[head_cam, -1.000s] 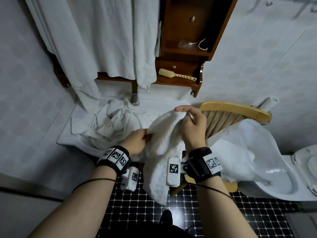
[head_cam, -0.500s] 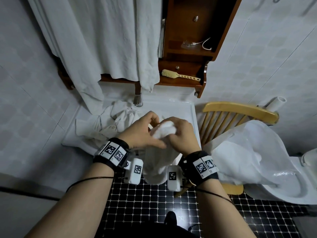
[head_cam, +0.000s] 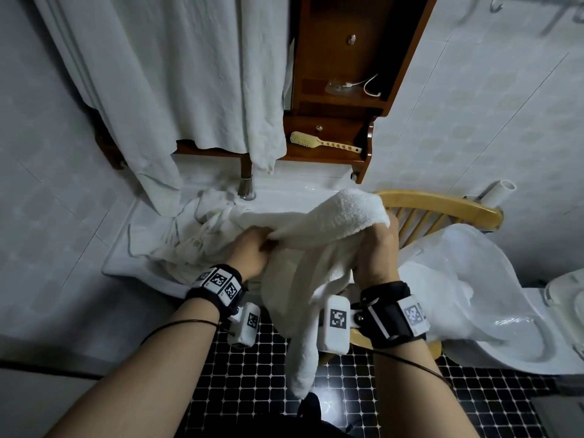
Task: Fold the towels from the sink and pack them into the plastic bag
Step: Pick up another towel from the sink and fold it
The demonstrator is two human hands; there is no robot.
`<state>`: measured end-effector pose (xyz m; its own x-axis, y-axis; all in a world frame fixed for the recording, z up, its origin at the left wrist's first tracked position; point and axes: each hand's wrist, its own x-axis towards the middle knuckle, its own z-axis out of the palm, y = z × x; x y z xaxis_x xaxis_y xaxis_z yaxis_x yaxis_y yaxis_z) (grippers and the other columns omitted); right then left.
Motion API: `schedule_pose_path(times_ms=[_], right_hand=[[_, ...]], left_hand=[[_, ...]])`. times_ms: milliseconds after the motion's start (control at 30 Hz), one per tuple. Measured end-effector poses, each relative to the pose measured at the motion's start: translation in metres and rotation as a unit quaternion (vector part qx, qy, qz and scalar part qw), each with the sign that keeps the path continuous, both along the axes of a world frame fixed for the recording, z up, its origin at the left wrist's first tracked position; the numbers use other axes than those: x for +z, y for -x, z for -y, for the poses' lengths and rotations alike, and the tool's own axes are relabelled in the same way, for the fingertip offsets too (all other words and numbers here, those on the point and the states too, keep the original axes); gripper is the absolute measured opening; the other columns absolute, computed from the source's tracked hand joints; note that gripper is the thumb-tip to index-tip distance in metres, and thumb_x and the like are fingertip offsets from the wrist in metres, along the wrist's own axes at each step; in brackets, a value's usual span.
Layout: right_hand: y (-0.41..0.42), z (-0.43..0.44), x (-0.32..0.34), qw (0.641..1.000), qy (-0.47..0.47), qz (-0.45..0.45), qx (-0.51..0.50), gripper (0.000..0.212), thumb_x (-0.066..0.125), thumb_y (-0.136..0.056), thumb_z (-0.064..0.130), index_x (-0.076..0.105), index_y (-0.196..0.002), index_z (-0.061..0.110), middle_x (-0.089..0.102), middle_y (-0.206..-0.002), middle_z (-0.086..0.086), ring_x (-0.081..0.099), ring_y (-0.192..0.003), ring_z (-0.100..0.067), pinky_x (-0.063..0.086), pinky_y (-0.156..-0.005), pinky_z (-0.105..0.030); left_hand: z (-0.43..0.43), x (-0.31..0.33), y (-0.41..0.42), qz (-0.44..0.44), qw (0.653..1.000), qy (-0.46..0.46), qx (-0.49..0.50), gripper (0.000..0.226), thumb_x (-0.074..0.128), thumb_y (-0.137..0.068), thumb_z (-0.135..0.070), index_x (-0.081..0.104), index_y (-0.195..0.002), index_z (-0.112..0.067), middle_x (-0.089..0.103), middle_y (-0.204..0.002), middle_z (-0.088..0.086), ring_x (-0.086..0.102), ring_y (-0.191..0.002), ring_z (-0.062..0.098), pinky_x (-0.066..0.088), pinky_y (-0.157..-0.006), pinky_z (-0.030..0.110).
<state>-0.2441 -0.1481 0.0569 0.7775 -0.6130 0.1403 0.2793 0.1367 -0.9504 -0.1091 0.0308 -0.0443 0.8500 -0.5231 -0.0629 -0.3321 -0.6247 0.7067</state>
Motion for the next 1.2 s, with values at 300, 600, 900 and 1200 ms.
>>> schedule_pose_path(times_ms=[300, 600, 900, 1200], right_hand=[[-0.018, -0.019, -0.029, 0.896, 0.383, -0.195, 0.111, 0.127, 0.092, -0.07, 0.015, 0.013, -0.164, 0.05, 0.055, -0.14, 0.003, 0.063, -0.11, -0.013, 0.06, -0.089, -0.035], [-0.035, -0.041, -0.034, 0.89, 0.398, -0.207, 0.085, 0.018, 0.069, -0.079, 0.033, 0.074, -0.096, 0.029, 0.077, -0.084, 0.005, 0.073, -0.081, -0.018, 0.06, -0.072, -0.047], [-0.024, -0.046, 0.023, 0.995, 0.09, 0.019, -0.047, 0.019, 0.062, -0.097, 0.019, 0.077, -0.109, 0.017, 0.078, -0.101, 0.0, 0.072, -0.096, -0.016, 0.058, -0.082, -0.035], [-0.026, -0.084, -0.019, 0.847, 0.405, -0.204, 0.278, 0.115, 0.096, -0.068, 0.029, 0.028, -0.16, 0.037, 0.062, -0.131, 0.008, 0.066, -0.1, 0.002, 0.053, -0.088, -0.018]], left_hand=[[-0.003, 0.075, -0.002, -0.063, 0.996, 0.033, -0.049, 0.034, 0.057, -0.104, -0.037, 0.055, -0.072, -0.026, 0.054, -0.063, -0.011, 0.057, -0.066, 0.023, 0.043, -0.066, 0.038], [-0.045, 0.077, 0.006, -0.054, 0.993, -0.084, -0.065, 0.042, 0.078, -0.076, -0.018, 0.054, -0.109, -0.027, 0.061, -0.098, -0.009, 0.061, -0.088, 0.013, 0.049, -0.072, 0.033], [-0.091, -0.008, 0.015, -0.117, 0.965, -0.084, 0.219, 0.02, 0.054, -0.097, -0.012, 0.069, -0.111, -0.011, 0.07, -0.119, 0.023, 0.066, -0.109, 0.04, 0.053, -0.094, 0.044], [-0.083, 0.107, 0.018, -0.088, 0.992, 0.073, 0.049, 0.041, 0.052, -0.082, -0.042, 0.079, -0.104, -0.021, 0.078, -0.106, -0.001, 0.072, -0.103, 0.017, 0.055, -0.093, 0.036]])
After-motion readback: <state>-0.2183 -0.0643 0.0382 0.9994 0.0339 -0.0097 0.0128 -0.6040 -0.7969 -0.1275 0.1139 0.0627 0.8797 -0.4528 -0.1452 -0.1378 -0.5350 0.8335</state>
